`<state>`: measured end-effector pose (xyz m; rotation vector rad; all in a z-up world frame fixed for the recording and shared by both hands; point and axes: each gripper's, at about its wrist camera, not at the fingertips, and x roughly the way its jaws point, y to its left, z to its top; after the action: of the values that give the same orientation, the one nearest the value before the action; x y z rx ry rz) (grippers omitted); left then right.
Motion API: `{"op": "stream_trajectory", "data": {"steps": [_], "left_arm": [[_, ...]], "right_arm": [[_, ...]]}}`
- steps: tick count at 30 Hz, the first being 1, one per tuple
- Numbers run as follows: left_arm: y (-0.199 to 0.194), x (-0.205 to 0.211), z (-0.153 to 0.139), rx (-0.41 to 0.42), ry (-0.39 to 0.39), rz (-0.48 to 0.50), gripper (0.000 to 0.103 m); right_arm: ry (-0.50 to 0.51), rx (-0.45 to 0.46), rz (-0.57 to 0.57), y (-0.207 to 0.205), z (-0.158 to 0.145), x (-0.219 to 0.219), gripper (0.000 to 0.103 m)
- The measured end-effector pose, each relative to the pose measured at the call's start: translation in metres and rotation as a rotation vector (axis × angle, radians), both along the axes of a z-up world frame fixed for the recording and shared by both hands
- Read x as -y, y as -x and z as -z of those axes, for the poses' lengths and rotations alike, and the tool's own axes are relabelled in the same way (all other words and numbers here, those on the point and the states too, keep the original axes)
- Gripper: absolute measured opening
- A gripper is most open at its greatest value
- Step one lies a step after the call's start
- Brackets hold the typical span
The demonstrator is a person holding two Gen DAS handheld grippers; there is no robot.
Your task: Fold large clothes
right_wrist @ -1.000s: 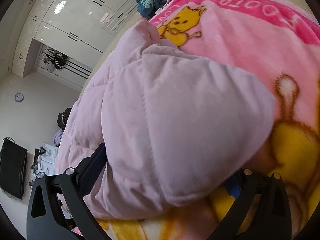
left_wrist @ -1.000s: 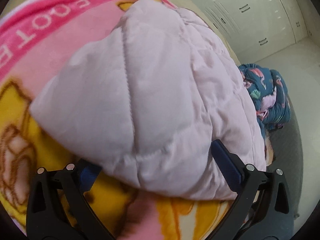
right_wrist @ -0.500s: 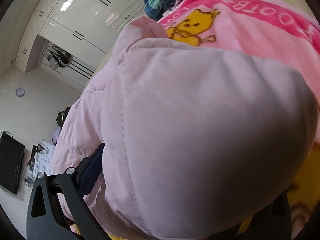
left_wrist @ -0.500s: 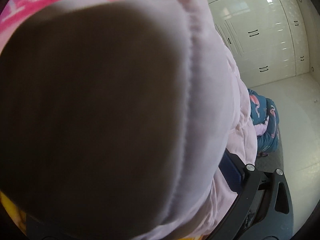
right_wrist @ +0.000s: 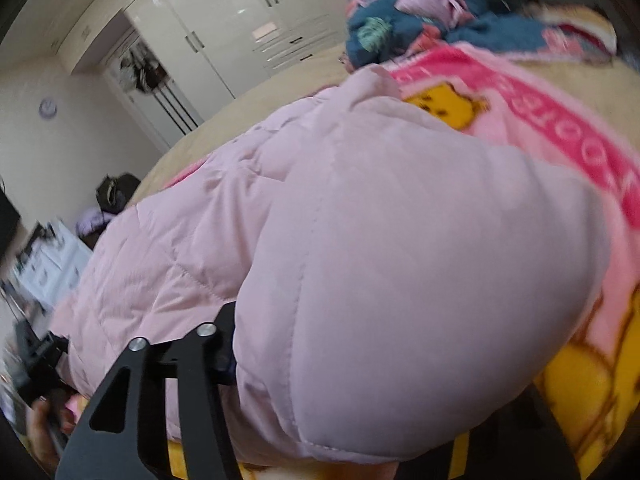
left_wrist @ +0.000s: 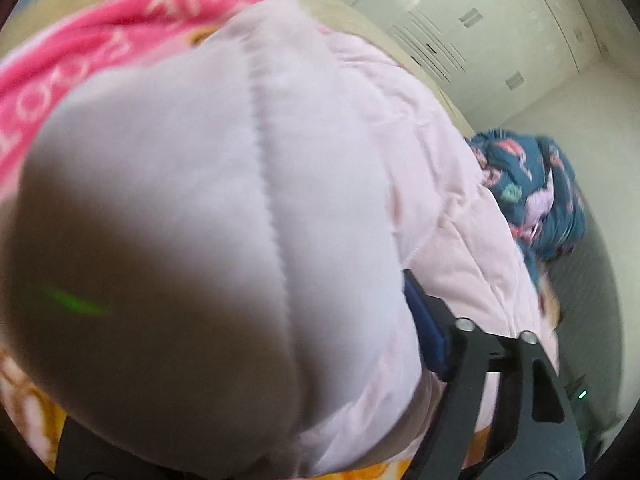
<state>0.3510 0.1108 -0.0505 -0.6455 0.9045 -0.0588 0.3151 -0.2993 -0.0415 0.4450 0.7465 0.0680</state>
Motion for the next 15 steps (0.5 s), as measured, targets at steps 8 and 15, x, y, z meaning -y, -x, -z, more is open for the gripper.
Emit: {"op": "stream_trajectory", "data": {"steps": [8,15], "left_arm": [[-0.002,0.013,-0.024,0.047,-0.154,0.083,0.047],[0.015,0.013,-0.028,0.074,-0.196,0.11,0.045]], "right_arm": [[0.163,0.053,-0.065,0.003,-0.02,-0.017,0.039],[0.254,0.118,-0.13,0.025,-0.038,-0.028,0.037]]}}
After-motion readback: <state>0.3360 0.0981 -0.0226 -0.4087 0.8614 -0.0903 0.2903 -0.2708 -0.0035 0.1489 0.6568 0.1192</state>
